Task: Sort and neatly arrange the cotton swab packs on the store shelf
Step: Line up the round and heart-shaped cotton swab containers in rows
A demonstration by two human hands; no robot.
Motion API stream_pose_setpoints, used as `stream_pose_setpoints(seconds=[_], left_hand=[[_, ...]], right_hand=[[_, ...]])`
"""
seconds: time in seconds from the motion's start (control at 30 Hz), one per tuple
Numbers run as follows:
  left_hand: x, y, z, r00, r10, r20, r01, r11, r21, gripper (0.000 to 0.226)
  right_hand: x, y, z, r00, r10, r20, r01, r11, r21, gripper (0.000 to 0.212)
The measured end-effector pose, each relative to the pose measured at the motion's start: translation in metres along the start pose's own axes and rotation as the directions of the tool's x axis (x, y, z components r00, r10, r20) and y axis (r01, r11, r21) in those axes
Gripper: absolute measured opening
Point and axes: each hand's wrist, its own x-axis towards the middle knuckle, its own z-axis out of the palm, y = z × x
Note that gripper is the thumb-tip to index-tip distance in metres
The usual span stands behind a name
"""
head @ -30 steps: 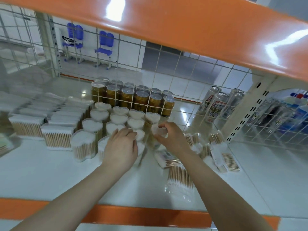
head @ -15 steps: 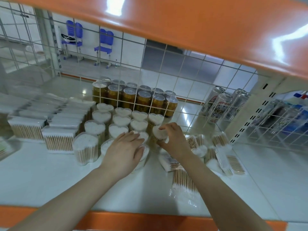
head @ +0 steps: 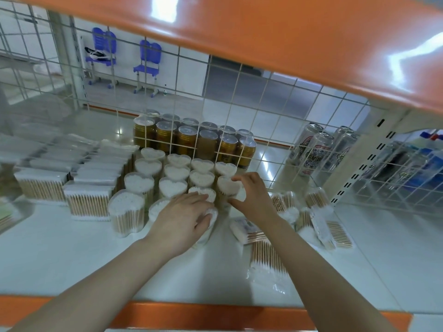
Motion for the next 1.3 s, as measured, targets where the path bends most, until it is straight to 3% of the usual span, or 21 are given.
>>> stream_pose_setpoints(seconds=[0.2,0.47,0.63,0.77,1.07,1.3], left_hand=[[-0.001,0.004,0.003,0.994,-0.037,0.099,0.036,0.999,0.01,0.039],[0.004,0.025,0.006,0.991,-0.104,0.088,0.102,0.994,0.032,0.051],[0.014,0.04,0.009,0.995,-0.076,0.057,0.076,0.997,0.004,0.064],[0.021,0.054,0.014,0.995,-0.073,0.074,0.074,0.997,-0.019,0.073],[0.023,0.074,0.022,0.992,-0.039,0.121,0.044,0.999,-0.032,0.052],[0.018,0.085,0.026,0.993,-0.045,0.111,0.05,0.998,-0.044,0.028]], right_hand=[[-0.015,0.018,-0.022,0.997,0.071,-0.02,-0.071,0.997,0.009,0.045],[-0.044,0.062,-0.058,0.95,0.279,-0.14,-0.289,0.956,-0.053,0.033],[-0.064,0.087,-0.073,0.9,0.419,-0.115,-0.432,0.894,-0.117,0.036],[-0.079,0.099,-0.081,0.887,0.448,-0.111,-0.46,0.878,-0.136,0.034],[-0.098,0.104,-0.092,0.861,0.508,0.036,-0.508,0.861,-0.024,0.061],[-0.109,0.101,-0.091,0.862,0.504,0.055,-0.493,0.858,-0.144,0.068]])
